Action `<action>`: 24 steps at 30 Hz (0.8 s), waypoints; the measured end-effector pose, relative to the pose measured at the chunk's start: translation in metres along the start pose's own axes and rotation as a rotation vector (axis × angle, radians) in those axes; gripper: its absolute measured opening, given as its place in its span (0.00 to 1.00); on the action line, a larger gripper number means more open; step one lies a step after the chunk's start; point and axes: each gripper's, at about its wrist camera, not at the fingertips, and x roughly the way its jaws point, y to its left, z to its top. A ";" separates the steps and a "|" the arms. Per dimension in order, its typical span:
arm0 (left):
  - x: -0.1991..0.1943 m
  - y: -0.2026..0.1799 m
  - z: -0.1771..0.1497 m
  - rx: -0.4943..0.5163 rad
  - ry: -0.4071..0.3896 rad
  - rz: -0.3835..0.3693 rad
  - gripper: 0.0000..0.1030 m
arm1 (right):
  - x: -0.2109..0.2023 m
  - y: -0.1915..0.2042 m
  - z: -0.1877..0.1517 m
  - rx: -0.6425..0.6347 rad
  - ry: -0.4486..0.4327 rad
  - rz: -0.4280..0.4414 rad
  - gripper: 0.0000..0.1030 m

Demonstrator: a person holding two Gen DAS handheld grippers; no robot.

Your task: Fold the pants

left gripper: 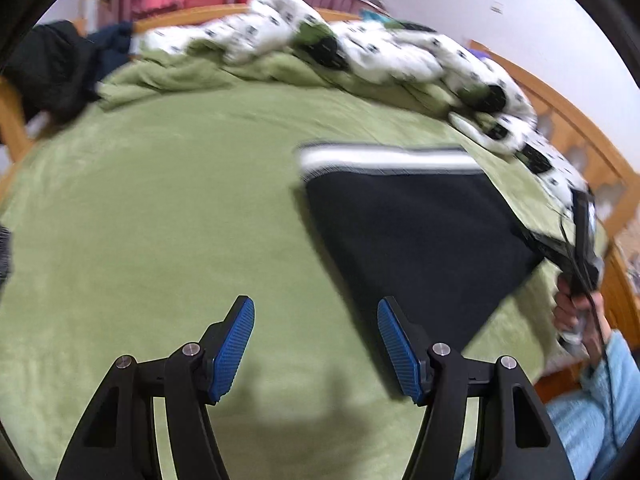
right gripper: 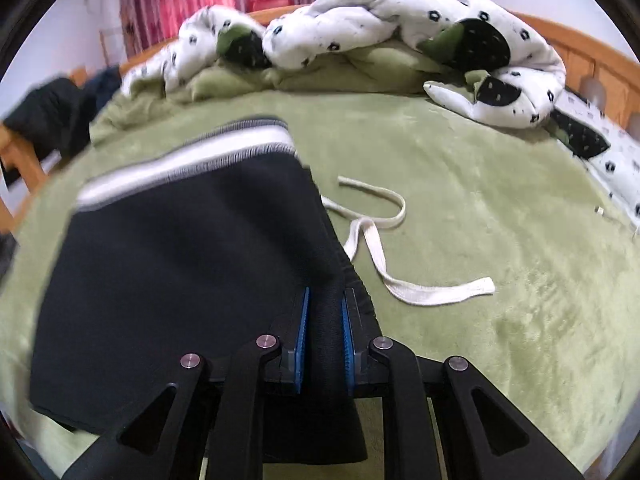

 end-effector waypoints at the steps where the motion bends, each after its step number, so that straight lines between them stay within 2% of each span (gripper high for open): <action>1: 0.005 -0.003 -0.005 0.014 0.009 -0.024 0.60 | -0.005 0.000 -0.002 -0.004 -0.005 -0.008 0.22; 5: 0.023 -0.024 -0.030 0.123 0.031 -0.104 0.60 | -0.032 -0.001 -0.007 0.041 -0.056 0.032 0.25; 8: 0.033 -0.039 -0.048 0.182 0.069 -0.191 0.60 | -0.043 0.004 -0.010 0.020 -0.073 0.028 0.26; 10: 0.042 -0.050 -0.057 0.217 0.094 -0.222 0.60 | -0.046 0.006 -0.014 0.010 -0.075 0.037 0.26; 12: 0.054 -0.064 -0.063 0.252 0.114 -0.188 0.60 | -0.043 0.008 -0.017 0.001 -0.055 0.038 0.26; 14: 0.073 -0.076 -0.066 0.268 0.140 -0.119 0.60 | -0.033 0.013 -0.021 -0.026 -0.018 0.006 0.26; 15: 0.081 -0.078 -0.064 0.259 0.151 -0.078 0.57 | -0.029 0.015 -0.022 -0.041 -0.002 -0.015 0.26; 16: 0.089 -0.078 -0.062 0.227 0.150 -0.024 0.43 | -0.022 0.017 -0.024 -0.059 0.028 -0.050 0.26; 17: 0.090 -0.075 -0.060 0.191 0.144 -0.045 0.35 | -0.016 0.019 -0.026 -0.070 0.056 -0.084 0.26; 18: 0.086 -0.072 -0.058 0.157 0.127 -0.083 0.13 | -0.014 0.020 -0.028 -0.069 0.070 -0.094 0.26; 19: 0.078 -0.067 -0.055 0.117 0.092 -0.098 0.13 | -0.017 0.021 -0.029 -0.063 0.059 -0.091 0.27; 20: 0.064 -0.060 -0.052 0.082 0.024 -0.110 0.12 | -0.020 0.021 -0.029 -0.060 0.050 -0.081 0.27; 22: 0.052 -0.052 -0.055 0.047 -0.035 -0.134 0.12 | -0.022 0.022 -0.032 -0.059 0.058 -0.062 0.27; 23: 0.057 -0.050 -0.058 0.029 -0.016 -0.132 0.12 | -0.019 0.023 -0.035 -0.067 0.071 -0.064 0.27; 24: 0.073 -0.050 -0.066 0.011 0.056 -0.117 0.12 | -0.015 0.026 -0.038 -0.087 0.089 -0.076 0.26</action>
